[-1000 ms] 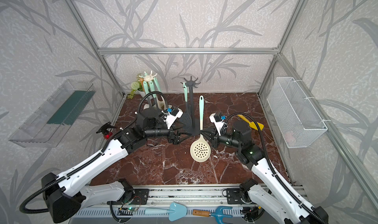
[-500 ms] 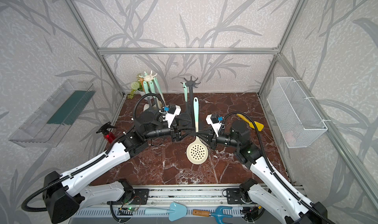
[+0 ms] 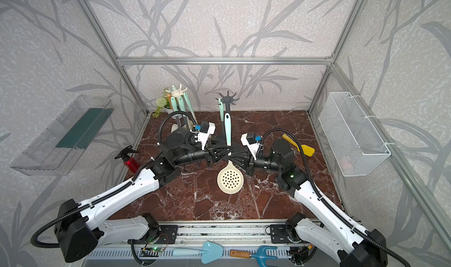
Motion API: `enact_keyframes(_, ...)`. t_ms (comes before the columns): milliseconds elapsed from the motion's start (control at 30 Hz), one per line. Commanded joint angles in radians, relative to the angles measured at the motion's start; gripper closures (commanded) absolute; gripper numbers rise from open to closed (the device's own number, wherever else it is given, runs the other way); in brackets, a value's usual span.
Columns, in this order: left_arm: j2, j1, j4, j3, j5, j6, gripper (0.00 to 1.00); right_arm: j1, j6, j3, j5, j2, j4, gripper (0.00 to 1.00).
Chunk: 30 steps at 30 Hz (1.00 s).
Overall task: Hang the skimmer on the kitchen utensil rack
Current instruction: Pick up the skimmer from the corner of the board.
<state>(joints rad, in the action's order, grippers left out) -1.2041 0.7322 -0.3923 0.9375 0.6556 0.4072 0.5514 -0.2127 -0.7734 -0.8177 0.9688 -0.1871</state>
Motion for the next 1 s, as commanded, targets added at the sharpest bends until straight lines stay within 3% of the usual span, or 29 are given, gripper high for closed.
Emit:
enact_keyframes(0,0.003,0.005,-0.044,0.001,-0.007,0.012,0.82,0.009,-0.001,-0.042,-0.025,0.011,-0.056,1.0)
enact_keyframes(133,0.01,0.003,-0.032,0.009,0.006,0.008,1.0,0.01,0.004,-0.047,-0.019,0.034,-0.06,0.95)
enact_keyframes(267,0.017,0.001,-0.033,0.012,0.022,0.008,1.0,0.01,-0.01,-0.044,-0.025,0.055,-0.098,0.81)
enact_keyframes(433,0.017,-0.004,-0.048,0.017,0.042,0.017,1.0,0.009,-0.049,-0.048,-0.067,0.097,-0.164,0.76)
enact_keyframes(567,0.02,-0.016,-0.074,0.012,0.048,0.037,1.0,0.009,-0.06,-0.05,-0.086,0.127,-0.186,0.79)
enact_keyframes(667,0.02,-0.022,-0.064,0.016,0.041,0.038,1.0,0.009,-0.062,-0.048,-0.09,0.141,-0.203,0.93)
enact_keyframes(733,0.029,-0.028,-0.031,0.02,0.026,0.028,1.0,0.009,-0.058,-0.05,-0.091,0.149,-0.206,0.97)
enact_keyframes(867,0.075,-0.063,0.129,0.029,-0.027,-0.018,0.67,0.008,-0.019,-0.074,-0.095,0.171,-0.175,1.0)
enact_keyframes(967,0.129,-0.105,0.251,0.029,-0.061,-0.043,0.49,0.003,0.008,-0.101,-0.109,0.194,-0.14,1.0)
